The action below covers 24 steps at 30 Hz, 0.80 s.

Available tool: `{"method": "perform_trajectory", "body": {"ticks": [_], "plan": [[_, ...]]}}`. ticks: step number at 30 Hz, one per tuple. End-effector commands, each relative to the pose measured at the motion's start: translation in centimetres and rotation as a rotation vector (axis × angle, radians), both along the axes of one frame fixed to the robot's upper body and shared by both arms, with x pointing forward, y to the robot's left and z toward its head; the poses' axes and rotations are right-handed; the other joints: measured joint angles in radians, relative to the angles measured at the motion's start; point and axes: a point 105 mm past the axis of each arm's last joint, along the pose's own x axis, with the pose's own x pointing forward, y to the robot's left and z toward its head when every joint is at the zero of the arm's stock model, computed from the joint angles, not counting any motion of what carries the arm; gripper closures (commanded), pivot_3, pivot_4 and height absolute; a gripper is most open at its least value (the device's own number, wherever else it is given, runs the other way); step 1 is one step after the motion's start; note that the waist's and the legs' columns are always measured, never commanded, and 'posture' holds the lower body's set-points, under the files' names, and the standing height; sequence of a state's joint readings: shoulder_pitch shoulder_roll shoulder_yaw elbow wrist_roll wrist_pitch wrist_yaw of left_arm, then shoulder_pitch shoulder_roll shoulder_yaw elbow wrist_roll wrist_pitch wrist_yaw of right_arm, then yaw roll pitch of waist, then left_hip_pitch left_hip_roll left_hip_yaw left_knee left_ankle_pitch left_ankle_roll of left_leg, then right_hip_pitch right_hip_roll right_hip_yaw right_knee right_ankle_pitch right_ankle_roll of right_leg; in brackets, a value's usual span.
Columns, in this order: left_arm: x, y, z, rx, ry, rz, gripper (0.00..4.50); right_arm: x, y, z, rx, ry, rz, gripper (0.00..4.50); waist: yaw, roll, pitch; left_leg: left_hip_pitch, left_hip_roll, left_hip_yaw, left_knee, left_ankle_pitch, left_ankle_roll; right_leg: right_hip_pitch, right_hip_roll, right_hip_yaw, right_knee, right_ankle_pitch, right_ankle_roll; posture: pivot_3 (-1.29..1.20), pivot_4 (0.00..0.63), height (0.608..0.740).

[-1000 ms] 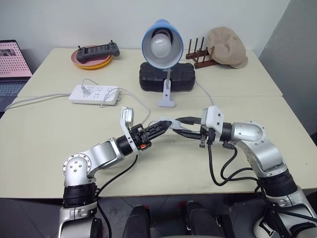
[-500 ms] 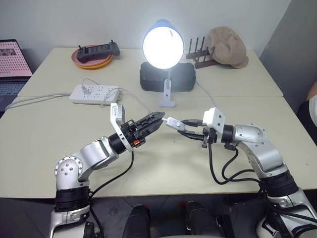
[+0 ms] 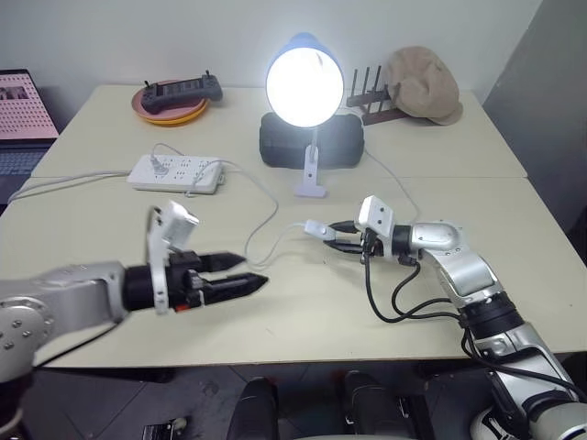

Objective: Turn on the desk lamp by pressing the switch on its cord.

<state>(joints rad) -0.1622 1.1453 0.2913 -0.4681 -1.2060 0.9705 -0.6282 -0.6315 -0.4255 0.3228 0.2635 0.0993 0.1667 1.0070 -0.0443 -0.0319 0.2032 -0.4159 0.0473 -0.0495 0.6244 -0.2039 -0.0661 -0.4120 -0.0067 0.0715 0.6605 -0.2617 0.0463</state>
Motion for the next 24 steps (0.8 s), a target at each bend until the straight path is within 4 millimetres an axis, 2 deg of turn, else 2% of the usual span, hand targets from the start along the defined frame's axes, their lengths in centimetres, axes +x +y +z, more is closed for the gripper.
{"method": "perform_trajectory", "body": {"ticks": [1, 3, 5, 10, 14, 18, 21, 24], "plan": [[0.8, 0.9, 0.7, 0.154, -0.168, -0.052, 0.04, 0.3, 0.2, -0.8, -0.042, 0.031, 0.033, 3.41, 0.0, 0.001, 0.0, 0.0, 0.0, 0.001, -0.001, 0.0, 0.0, 0.0, -0.001, 0.0, 0.0, 0.0, 0.0, 0.0, 0.15, 0.74], [1.4, 1.2, 1.0, 0.151, -0.203, -0.045, 0.0, 0.5, 0.0, -1.3, -0.064, 0.045, 0.036, 2.7, 0.0, 0.001, 0.001, -0.002, 0.0, 0.002, -0.001, -0.001, -0.001, -0.001, -0.001, 0.0, -0.001, 0.0, 0.0, 0.0, 0.15, 0.74], [1.7, 1.2, 1.4, 0.142, -0.223, -0.049, 0.0, 0.5, -0.3, -1.0, -0.062, 0.056, 0.043, 2.23, 0.0, 0.001, 0.001, -0.003, 0.001, 0.002, -0.002, -0.001, -0.002, -0.002, -0.001, 0.0, -0.001, 0.002, 0.003, 0.0, 0.15, 0.74], [1.9, 1.6, 1.7, 0.138, -0.218, -0.063, 0.0, -0.1, -1.9, 1.3, -0.032, 0.041, 0.054, 0.99, 0.003, 0.001, 0.001, -0.009, 0.001, 0.001, -0.002, -0.002, -0.002, -0.009, 0.0, 0.0, 0.002, 0.003, 0.004, 0.0, 0.15, 0.74], [2.2, 2.4, 2.0, 0.151, -0.226, -0.062, 0.0, -1.9, -3.9, 4.0, -0.003, 0.059, 0.072, 0.04, 0.004, 0.003, 0.002, -0.01, 0.001, 0.001, -0.001, -0.002, -0.002, -0.01, 0.0, -0.001, 0.002, 0.003, 0.004, 0.0, 0.15, 0.74], [2.8, 3.5, 2.2, 0.162, -0.212, -0.045, 0.0, -4.1, -5.9, 6.8, 0.027, 0.102, 0.072, 0.01, 0.007, 0.003, 0.002, -0.01, 0.001, 0.0, -0.001, -0.002, -0.002, -0.01, 0.0, -0.001, 0.003, 0.002, 0.005, 0.0, 0.15, 0.74], [3.1, 4.2, 2.1, 0.172, -0.204, -0.044, 0.0, -4.4, -6.8, 8.3, 0.057, 0.098, 0.025, 0.01, 0.005, 0.003, 0.002, -0.01, 0.001, 0.001, 0.001, -0.002, -0.002, -0.009, 0.0, -0.001, 0.003, 0.001, 0.008, 0.0, 0.15, 0.74], [3.5, 4.5, 2.1, 0.177, -0.208, -0.045, 0.0, -4.6, -7.4, 8.7, 0.064, 0.102, -0.008, 0.01, 0.004, 0.003, 0.002, -0.01, 0.001, 0.001, 0.001, -0.002, -0.002, -0.009, 0.0, -0.001, 0.004, 0.001, 0.008, 0.0, 0.15, 0.74]]}}
